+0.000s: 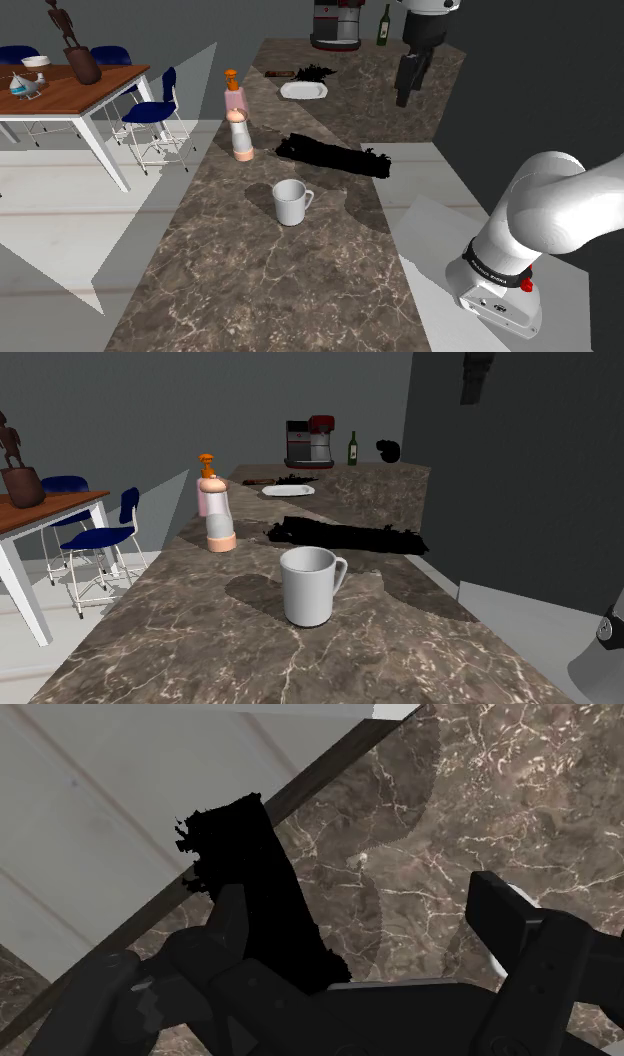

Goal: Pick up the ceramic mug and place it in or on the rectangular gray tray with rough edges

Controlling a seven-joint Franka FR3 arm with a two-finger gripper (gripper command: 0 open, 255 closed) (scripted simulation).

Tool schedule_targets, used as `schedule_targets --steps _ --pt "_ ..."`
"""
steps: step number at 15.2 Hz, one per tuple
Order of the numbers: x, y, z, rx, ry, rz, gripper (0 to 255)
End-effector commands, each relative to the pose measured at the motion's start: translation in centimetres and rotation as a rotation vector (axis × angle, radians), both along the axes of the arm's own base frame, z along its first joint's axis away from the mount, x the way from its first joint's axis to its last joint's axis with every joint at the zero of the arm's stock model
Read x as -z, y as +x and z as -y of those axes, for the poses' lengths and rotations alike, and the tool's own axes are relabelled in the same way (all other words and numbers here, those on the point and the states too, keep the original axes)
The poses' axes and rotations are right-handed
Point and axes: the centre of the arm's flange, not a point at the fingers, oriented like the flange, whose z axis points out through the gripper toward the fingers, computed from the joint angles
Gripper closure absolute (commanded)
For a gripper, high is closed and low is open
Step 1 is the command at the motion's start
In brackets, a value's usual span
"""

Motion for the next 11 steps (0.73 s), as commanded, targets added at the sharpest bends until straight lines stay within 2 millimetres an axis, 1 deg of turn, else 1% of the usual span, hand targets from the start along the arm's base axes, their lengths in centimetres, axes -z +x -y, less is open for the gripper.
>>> schedule_targets --steps 1,11 --pt "0.0 0.0 0.0 0.0 0.0 0.0 0" --pt "7.6 5.4 -9.2 0.019 0.005 0.006 0"
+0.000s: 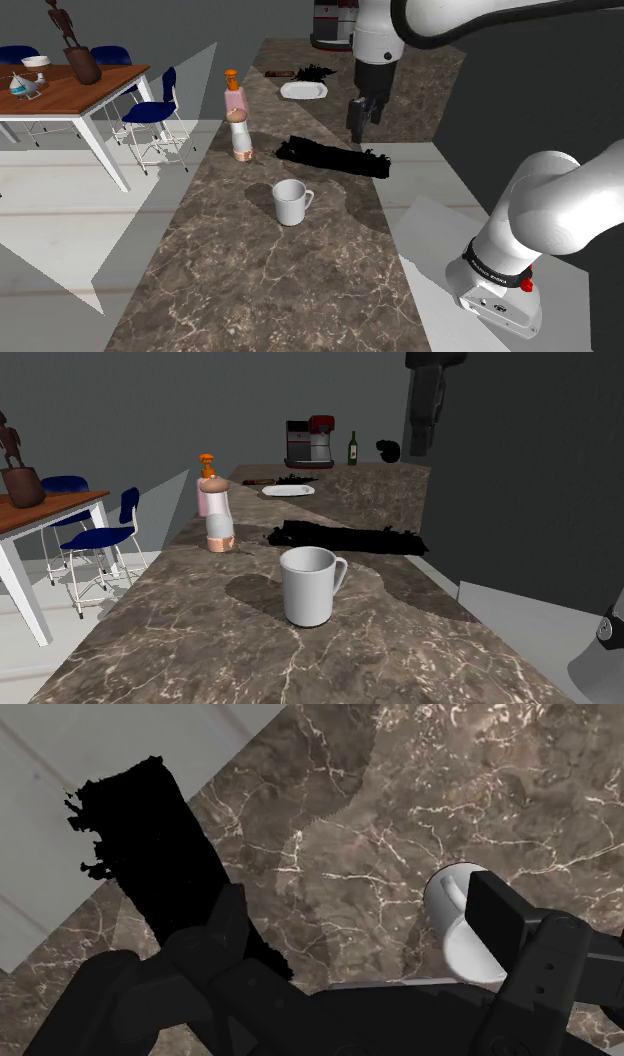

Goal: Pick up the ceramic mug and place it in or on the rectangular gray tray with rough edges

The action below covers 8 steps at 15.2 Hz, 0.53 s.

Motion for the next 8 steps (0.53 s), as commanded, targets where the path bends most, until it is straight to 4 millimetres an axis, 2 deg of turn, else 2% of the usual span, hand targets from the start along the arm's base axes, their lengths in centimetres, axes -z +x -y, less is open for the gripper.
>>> schedule_targets --steps 1,8 --pt "1.3 1.3 -2.0 0.004 0.002 0.002 0" --pt "6.5 5.2 -8.4 0.018 0.006 0.006 0"
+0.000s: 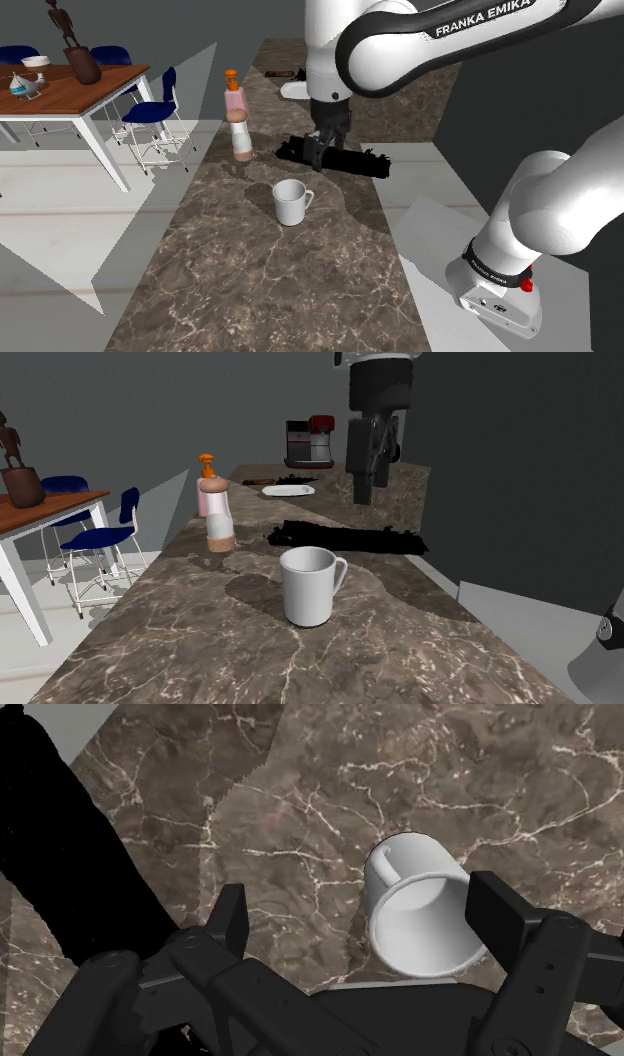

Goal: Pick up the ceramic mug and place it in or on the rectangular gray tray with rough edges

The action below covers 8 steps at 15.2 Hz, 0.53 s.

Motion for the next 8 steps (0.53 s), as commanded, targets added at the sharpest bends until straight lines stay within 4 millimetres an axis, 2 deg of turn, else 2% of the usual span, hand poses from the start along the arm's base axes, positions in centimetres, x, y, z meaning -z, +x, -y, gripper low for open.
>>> schedule_targets --steps 1,8 --pt "1.4 1.1 -1.7 0.005 0.002 0.002 0" --pt "6.6 5.2 -8.1 0.018 0.006 0.006 0"
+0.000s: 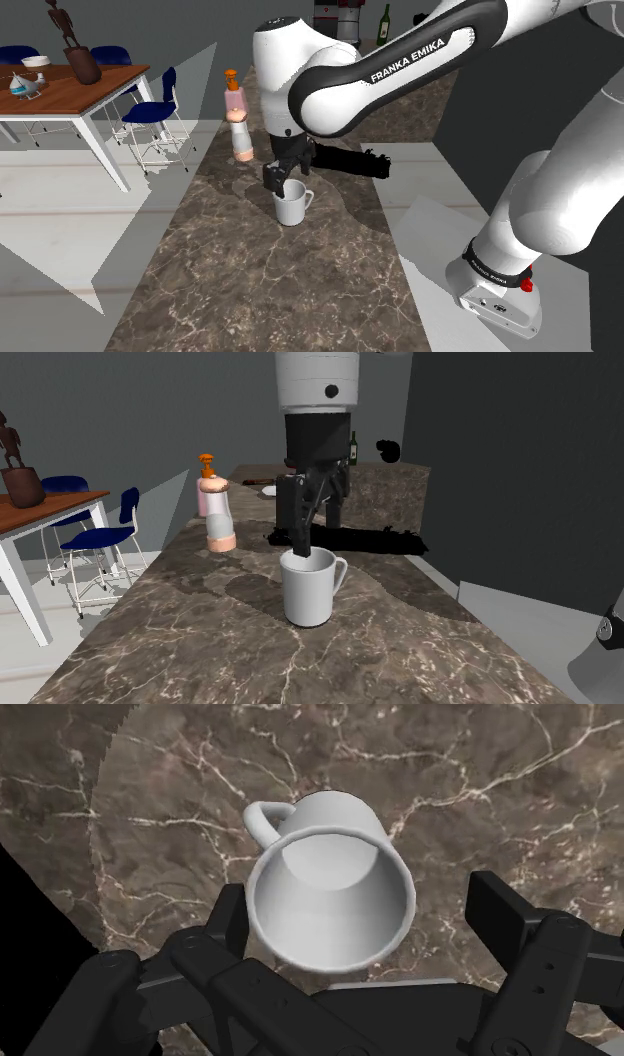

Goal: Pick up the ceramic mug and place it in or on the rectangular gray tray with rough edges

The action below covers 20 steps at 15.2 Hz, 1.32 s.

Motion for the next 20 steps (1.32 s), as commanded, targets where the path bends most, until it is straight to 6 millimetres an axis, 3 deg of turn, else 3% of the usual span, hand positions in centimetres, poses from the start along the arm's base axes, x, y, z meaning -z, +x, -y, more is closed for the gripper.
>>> schedule_targets --steps 1,3,10,18,19,20 --pt "1.7 1.2 -1.7 0.005 0.002 0.001 0" --pt "2.7 2.0 -3.0 0.008 0.003 0.002 0" --pt "6.7 2.0 -2.7 0.008 0.003 0.002 0" --pt "6.7 2.0 -2.7 0.008 0.002 0.002 0" --pt "6.7 2.0 -2.7 0.008 0.002 0.002 255" --pt "6.7 2.0 -2.7 0.008 0.002 0.002 255"
